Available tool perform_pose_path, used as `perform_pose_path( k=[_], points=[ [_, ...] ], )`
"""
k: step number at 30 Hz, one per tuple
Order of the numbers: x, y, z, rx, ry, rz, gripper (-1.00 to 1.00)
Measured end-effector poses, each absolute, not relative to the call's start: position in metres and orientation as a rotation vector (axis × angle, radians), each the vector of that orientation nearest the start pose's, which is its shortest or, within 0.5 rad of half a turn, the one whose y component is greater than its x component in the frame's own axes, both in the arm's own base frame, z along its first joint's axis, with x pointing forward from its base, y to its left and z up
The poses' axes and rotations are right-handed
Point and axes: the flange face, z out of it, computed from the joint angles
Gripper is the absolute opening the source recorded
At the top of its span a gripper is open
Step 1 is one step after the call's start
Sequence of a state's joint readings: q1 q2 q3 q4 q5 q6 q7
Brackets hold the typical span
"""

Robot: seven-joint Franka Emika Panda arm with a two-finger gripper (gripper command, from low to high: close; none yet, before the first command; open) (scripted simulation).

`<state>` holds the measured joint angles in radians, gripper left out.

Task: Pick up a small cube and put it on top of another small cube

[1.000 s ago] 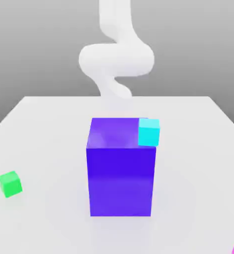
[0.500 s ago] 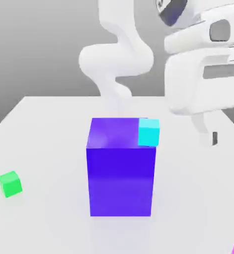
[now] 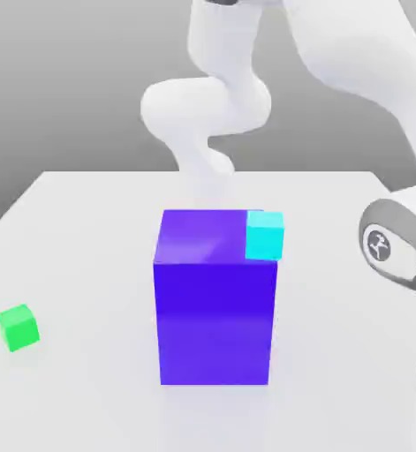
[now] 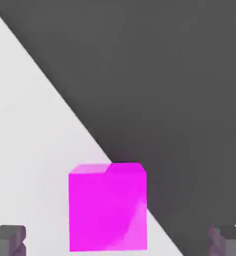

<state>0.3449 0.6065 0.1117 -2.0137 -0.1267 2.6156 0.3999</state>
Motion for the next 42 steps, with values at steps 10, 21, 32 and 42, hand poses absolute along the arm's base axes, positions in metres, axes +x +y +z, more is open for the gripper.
perform_pose_path(
  k=[10,21,32,42],
  points=[
    [0.536,0.267,0.158,-3.132,-0.233,0.002,-1.00],
    [0.542,0.033,0.220,-3.112,0.766,-0.047,-1.00],
    [0.390,-0.228,0.242,-2.397,2.101,-0.039,-1.00],
    [0.275,-0.325,0.181,-1.727,2.624,-0.002,1.00]
  ],
)
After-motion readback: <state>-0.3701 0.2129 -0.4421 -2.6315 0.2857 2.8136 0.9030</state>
